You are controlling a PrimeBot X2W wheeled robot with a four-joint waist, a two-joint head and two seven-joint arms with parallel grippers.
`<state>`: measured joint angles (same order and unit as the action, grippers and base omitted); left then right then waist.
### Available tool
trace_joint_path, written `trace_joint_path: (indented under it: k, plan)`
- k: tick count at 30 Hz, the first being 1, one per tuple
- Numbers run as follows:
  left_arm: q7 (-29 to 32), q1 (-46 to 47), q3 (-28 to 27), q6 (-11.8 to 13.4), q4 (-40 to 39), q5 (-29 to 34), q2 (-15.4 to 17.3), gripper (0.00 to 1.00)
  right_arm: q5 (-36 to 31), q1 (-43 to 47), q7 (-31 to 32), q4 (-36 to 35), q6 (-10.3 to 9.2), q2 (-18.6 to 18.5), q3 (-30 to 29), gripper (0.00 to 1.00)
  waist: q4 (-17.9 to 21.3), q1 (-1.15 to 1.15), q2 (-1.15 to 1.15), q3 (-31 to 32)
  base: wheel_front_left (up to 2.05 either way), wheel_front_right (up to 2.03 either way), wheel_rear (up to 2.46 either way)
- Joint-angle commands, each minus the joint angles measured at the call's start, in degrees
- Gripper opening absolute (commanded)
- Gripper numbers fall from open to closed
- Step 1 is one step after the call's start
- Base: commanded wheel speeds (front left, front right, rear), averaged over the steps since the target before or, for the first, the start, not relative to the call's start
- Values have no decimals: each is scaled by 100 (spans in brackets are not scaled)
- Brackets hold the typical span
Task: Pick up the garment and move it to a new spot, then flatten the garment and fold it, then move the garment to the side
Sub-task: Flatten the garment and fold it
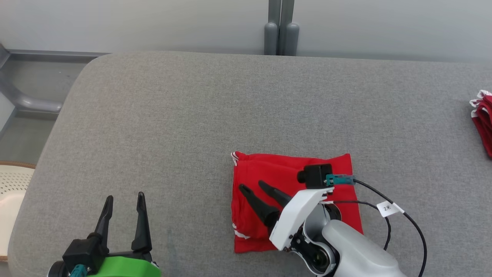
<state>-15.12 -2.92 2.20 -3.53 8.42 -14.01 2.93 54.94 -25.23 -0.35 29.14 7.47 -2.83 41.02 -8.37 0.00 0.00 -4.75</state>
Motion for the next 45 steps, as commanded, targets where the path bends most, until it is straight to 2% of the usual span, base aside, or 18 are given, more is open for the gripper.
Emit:
trace_joint_path:
  k: [1,4,7,10,14,19,26,31,37,45]
  plan:
    - [1,78,-16,24,0,27,3,100,91,-97,-121,19,4,-15,9,100,19,0,0,-1,0,0,0]
    - [1,83,-15,26,-4,46,2,100,307,-202,-405,-13,4,-14,-46,100,63,0,0,0,0,0,0]
    - [2,104,11,16,1,59,1,100,96,-339,-738,81,4,-18,-172,100,119,0,0,-2,0,0,0]
    - [2,122,51,9,2,70,1,100,-564,-498,-1153,260,4,-214,-335,100,191,0,0,0,0,0,0]
    - [1,162,133,-26,20,109,1,100,-1244,-472,-1401,346,4,-271,-760,100,276,0,0,20,0,0,0]
    - [2,262,218,-25,53,154,2,100,-1883,-158,-1476,168,4,-362,-1357,100,399,0,0,52,0,0,0]
    - [1,305,281,17,79,114,2,100,-2564,446,-1485,-90,3,-318,-1849,100,452,0,0,106,0,0,0]
    - [1,135,329,65,77,76,2,100,-2935,1154,-1487,-472,4,-184,-2560,100,461,0,0,211,0,0,0]
    - [1,-5,333,101,95,12,2,100,-3449,1701,-1488,-958,4,-61,-3140,100,556,0,0,350,0,0,0]
    - [1,-102,313,122,78,4,3,100,-3722,1967,-1488,-1235,4,-12,-3409,100,671,0,0,501,0,0,0]
